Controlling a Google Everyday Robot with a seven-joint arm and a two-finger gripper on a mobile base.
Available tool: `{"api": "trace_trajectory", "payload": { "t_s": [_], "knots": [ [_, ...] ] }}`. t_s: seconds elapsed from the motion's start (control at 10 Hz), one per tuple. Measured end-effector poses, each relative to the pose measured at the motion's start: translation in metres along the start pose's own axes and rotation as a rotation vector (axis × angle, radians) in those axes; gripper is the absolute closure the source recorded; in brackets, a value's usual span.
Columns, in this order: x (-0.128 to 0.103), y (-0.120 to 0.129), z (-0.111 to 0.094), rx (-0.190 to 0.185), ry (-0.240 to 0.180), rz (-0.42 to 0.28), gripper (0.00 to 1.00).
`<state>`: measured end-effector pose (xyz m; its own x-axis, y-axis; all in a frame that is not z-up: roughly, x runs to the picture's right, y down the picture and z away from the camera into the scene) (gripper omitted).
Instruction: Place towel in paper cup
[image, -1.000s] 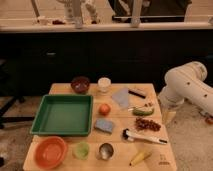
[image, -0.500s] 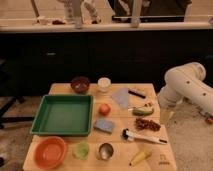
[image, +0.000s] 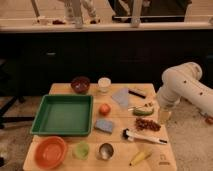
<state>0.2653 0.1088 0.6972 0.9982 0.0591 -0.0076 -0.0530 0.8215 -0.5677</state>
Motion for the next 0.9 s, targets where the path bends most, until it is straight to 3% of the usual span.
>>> {"api": "trace_trajectory", "payload": {
  "t_s": [0.6,0.9],
  "knots": [
    [-0.001,0.0,0.002,0.002,0.008,-0.008,0.2],
    [-0.034,-0.01,0.01,0.016,0.054,-0.067,0.2]
  ]
}}
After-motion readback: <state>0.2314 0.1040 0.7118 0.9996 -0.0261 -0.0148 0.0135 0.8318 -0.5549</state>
